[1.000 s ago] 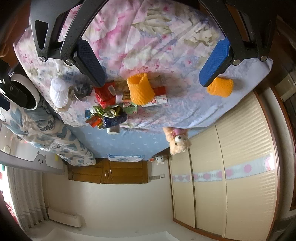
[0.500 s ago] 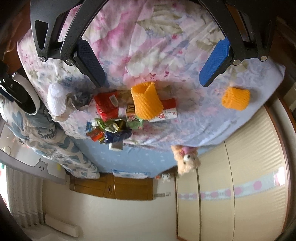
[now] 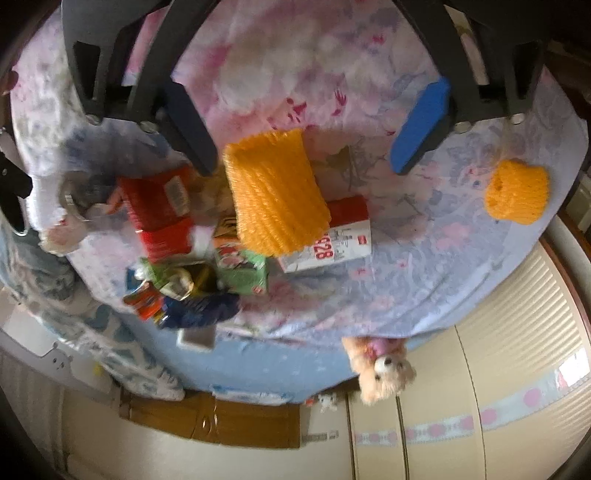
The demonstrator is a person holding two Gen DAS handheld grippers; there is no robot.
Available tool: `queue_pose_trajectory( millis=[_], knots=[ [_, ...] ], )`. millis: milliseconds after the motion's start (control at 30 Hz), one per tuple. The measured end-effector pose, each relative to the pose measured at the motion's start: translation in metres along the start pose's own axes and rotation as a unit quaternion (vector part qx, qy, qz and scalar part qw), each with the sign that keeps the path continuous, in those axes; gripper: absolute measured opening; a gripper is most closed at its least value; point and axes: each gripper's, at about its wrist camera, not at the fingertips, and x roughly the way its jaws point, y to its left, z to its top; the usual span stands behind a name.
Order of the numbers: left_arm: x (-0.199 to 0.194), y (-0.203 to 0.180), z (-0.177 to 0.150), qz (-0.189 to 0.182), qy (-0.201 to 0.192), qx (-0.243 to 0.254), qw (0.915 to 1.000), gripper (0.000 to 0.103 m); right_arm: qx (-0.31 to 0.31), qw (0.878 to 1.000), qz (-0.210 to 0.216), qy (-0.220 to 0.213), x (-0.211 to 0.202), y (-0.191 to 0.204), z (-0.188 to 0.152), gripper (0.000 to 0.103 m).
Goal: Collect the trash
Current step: 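Grasp the orange foam net with the left tool while the right grasps the white net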
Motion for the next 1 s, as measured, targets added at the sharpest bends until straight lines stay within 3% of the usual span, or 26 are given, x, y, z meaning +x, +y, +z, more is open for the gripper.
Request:
queue_pose_trajectory(
  millis=[33,67,100,133,167,233,333,633,1000],
  knots=[
    [0.006,0.000,0.000,-0.006,0.009,-0.001,0.9999,0.079,0.005,1.000,0.002,0.008,0.005,-0.002,0.001,0.082],
    [0.009,0.000,-0.001,-0.015,0.015,-0.003,0.9998,0.066,0.012,1.000,0.006,0.017,0.011,-0.004,0.001,0.078],
    [0.012,0.001,-0.003,-0.027,0.023,-0.004,0.9994,0.046,0.020,0.999,0.014,0.027,0.017,-0.007,0.000,0.063],
    [0.013,0.000,-0.003,-0.034,0.026,-0.001,0.9991,0.036,0.025,0.999,0.020,0.034,0.020,-0.010,-0.002,0.044],
    [0.012,-0.001,-0.005,-0.038,0.027,0.000,0.9989,0.026,0.029,0.999,0.023,0.039,0.022,-0.011,-0.004,0.037],
    [0.005,-0.007,-0.007,-0.040,0.014,0.010,0.9990,0.022,0.031,0.999,0.030,0.031,0.017,-0.013,-0.007,0.023],
    [-0.008,-0.016,-0.009,-0.060,-0.001,0.016,0.9981,0.019,0.034,0.999,0.032,0.023,0.005,-0.015,-0.012,0.013],
    [-0.042,-0.036,-0.014,-0.114,-0.026,0.035,0.9925,0.017,0.038,0.999,0.030,-0.008,-0.031,-0.017,-0.015,0.012],
    [-0.077,-0.100,-0.012,-0.218,-0.027,0.073,0.9728,0.017,0.060,0.997,0.014,-0.043,-0.069,-0.040,-0.021,0.012]
  ],
)
